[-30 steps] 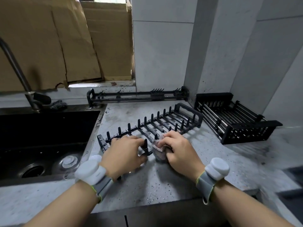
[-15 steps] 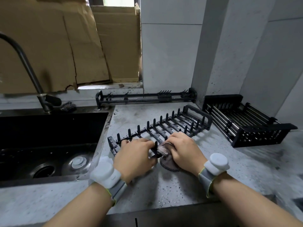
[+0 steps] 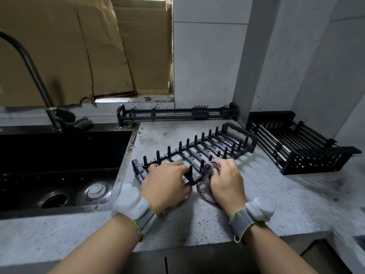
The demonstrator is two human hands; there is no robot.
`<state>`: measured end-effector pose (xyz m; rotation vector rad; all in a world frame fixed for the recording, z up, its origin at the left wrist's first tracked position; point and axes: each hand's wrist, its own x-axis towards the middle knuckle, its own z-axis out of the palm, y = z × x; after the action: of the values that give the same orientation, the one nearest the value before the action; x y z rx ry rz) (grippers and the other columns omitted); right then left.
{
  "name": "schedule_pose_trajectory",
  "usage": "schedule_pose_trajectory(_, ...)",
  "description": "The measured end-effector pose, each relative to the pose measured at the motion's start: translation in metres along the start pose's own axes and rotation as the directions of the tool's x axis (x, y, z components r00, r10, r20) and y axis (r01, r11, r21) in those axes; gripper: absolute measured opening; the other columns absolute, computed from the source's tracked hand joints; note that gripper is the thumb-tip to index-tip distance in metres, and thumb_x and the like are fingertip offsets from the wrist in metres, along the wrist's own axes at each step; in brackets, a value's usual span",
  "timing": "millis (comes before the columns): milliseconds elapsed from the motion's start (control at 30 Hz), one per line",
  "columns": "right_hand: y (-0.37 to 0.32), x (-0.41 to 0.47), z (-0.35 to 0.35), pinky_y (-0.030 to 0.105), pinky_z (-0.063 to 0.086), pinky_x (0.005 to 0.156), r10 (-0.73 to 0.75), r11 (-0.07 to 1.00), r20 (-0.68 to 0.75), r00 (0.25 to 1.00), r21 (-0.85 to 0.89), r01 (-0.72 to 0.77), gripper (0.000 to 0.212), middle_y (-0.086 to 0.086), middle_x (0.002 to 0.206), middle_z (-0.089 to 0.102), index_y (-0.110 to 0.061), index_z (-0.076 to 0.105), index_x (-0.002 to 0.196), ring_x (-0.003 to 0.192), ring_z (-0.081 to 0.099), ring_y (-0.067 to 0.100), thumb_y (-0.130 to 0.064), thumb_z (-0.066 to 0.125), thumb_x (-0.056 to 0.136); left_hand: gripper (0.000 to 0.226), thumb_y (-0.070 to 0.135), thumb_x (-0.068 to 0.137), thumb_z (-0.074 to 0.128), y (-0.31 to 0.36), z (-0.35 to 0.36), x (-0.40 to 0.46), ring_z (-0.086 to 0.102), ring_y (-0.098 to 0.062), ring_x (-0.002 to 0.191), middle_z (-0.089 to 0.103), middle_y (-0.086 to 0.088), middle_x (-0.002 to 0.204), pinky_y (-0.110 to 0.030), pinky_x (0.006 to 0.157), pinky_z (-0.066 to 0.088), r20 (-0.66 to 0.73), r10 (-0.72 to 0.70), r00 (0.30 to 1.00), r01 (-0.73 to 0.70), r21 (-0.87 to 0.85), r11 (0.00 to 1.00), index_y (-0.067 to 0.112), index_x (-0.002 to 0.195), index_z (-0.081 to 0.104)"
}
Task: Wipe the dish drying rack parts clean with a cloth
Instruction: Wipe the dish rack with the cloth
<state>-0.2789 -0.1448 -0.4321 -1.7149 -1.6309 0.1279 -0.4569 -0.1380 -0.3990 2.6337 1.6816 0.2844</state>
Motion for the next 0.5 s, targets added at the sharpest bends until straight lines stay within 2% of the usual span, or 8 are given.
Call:
schedule_pose_trajectory(100, -0.01, -0.009, 0.0, 0.03, 0.042, 0.076, -0.218, 0.976, 0.054, 0.974, -0.012, 0.219, 0.009, -0.001, 0.1, 0.051, -0.012, 0.06, 0.091, 0.084, 0.045, 0.016, -0.009, 0.051, 0.088, 0.024, 0.047, 0.085, 0.056, 0.001, 0.002, 0.001, 0.061, -0.018, 0.105, 0.062, 0.014, 0.108, -0.04, 0.089, 0.04, -0.03, 0.003, 1.0, -0.003, 0.008, 1.0, 0.033, 0.104, 0.058)
schedule_pose_trajectory(167, -0.01, -0.017, 0.005, 0.032, 0.044, 0.077, -0.336, 0.941, 0.112, 0.935, -0.004, 0.339, 0.009, 0.0, 0.098, 0.056, -0.012, 0.058, 0.083, 0.087, 0.05, 0.018, -0.011, 0.05, 0.08, 0.025, 0.045, 0.083, 0.056, 0.0, 0.003, 0.002, 0.061, -0.019, 0.105, 0.062, 0.014, 0.108, -0.04, 0.087, 0.04, -0.029, 0.002, 1.0, -0.002, 0.022, 1.0, 0.031, 0.103, 0.059)
schedule_pose_trajectory(300, -0.005, -0.011, -0.006, 0.031, 0.048, 0.083, -0.322, 0.937, 0.17, 0.931, 0.195, 0.288, 0.01, -0.005, 0.097, 0.061, -0.017, 0.065, 0.087, 0.09, 0.058, 0.01, -0.01, 0.058, 0.087, 0.027, 0.047, 0.08, 0.058, -0.002, 0.001, 0.004, 0.059, -0.021, 0.106, 0.061, 0.011, 0.107, -0.04, 0.088, 0.043, 0.006, 0.018, 1.0, -0.018, 0.004, 1.0, 0.028, 0.099, 0.057)
schedule_pose_trajectory(400, -0.011, -0.015, -0.01, 0.022, 0.046, 0.081, -0.345, 0.919, 0.158, 0.925, 0.257, 0.299, 0.019, -0.007, 0.098, 0.061, -0.021, 0.067, 0.1, 0.09, 0.057, 0.007, -0.011, 0.058, 0.086, 0.026, 0.049, 0.078, 0.058, -0.007, -0.002, 0.005, 0.06, -0.024, 0.101, 0.062, 0.006, 0.102, -0.037, 0.084, 0.049, 0.025, 0.072, 0.997, -0.07, -0.067, 0.995, 0.029, 0.091, 0.05)
schedule_pose_trajectory(433, -0.013, -0.018, -0.007, 0.022, 0.045, 0.082, -0.356, 0.917, 0.14, 0.924, 0.242, 0.317, 0.024, -0.006, 0.1, 0.061, -0.02, 0.065, 0.103, 0.092, 0.057, 0.009, -0.011, 0.056, 0.084, 0.029, 0.05, 0.078, 0.059, -0.009, -0.003, 0.005, 0.061, -0.024, 0.101, 0.063, 0.005, 0.103, -0.036, 0.083, 0.05, 0.032, 0.094, 0.995, -0.091, -0.097, 0.991, 0.029, 0.095, 0.051)
schedule_pose_trajectory(500, -0.016, -0.025, 0.001, 0.026, 0.043, 0.083, -0.364, 0.921, 0.105, 0.925, 0.188, 0.341, 0.026, -0.004, 0.101, 0.058, -0.019, 0.06, 0.105, 0.094, 0.053, 0.014, -0.011, 0.055, 0.081, 0.044, 0.052, 0.079, 0.06, -0.015, -0.008, 0.002, 0.061, -0.022, 0.108, 0.066, 0.004, 0.113, -0.033, 0.088, 0.05, 0.051, 0.128, 0.991, -0.119, -0.145, 0.982, 0.029, 0.116, 0.056)
